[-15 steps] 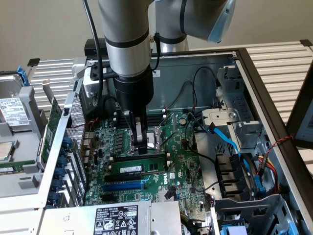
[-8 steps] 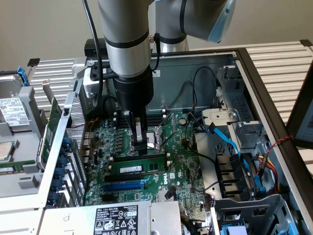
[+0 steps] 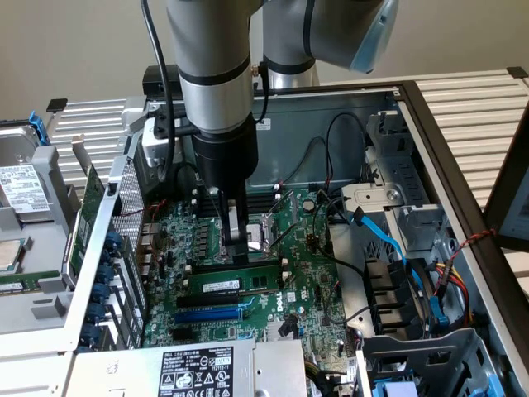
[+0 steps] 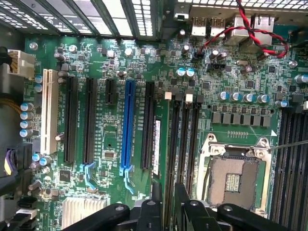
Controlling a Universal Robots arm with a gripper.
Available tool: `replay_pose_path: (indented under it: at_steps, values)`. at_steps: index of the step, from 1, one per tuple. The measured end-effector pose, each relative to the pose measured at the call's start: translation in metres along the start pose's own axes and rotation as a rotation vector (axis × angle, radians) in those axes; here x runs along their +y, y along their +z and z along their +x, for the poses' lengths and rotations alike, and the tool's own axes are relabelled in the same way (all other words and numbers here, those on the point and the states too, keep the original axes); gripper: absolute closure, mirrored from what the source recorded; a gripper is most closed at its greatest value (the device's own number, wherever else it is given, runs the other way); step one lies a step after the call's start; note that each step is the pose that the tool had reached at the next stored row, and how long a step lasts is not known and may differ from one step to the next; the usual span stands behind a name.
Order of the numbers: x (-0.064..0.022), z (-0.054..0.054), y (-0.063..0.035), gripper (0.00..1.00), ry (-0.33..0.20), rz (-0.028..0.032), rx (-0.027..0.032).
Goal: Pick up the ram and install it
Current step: 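Insert the ram into the slot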
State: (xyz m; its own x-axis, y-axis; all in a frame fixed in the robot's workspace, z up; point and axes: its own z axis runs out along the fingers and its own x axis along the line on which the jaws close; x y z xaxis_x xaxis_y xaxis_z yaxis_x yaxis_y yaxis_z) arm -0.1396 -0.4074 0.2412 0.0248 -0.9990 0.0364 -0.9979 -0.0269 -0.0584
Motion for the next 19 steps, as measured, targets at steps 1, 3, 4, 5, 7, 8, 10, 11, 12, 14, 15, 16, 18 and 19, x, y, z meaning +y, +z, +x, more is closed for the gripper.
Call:
replay_pose_path:
  at_steps: [1,3,4,5,7,8,10,11,12,14,15,16,18,19]
  values:
    - [0.0003,-0.002,0.0001,0.75,-0.001,-0.0002,0.0164]
    - [0.0007,-0.003,0.0001,0.75,-0.003,0.0002,0.0524]
    - [0.0010,-0.004,0.0002,0.75,-0.004,0.0015,0.0659]
    - [0.0013,-0.004,0.0007,0.75,-0.004,0.0037,0.0715]
    - [0.0018,-0.004,0.0014,0.75,-0.004,0.0070,0.0726]
    - [0.0020,-0.004,0.0019,0.75,-0.004,0.0077,0.0726]
    - [0.0024,-0.006,0.0029,0.75,-0.006,0.0079,0.0731]
    - [0.0024,-0.009,0.0032,0.75,-0.007,0.0080,0.0750]
    - [0.0024,-0.011,0.0035,0.75,-0.008,0.0079,0.0775]
    - [0.0024,-0.017,0.0043,0.75,-0.010,0.0079,0.0826]
    - [0.0025,-0.020,0.0049,0.75,-0.011,0.0080,0.0857]
    - [0.0027,-0.022,0.0052,0.75,-0.012,0.0078,0.0904]
    - [0.0028,-0.023,0.0057,0.75,-0.013,0.0076,0.1035]
    - [0.0029,-0.023,0.0058,0.75,-0.014,0.0075,0.1117]
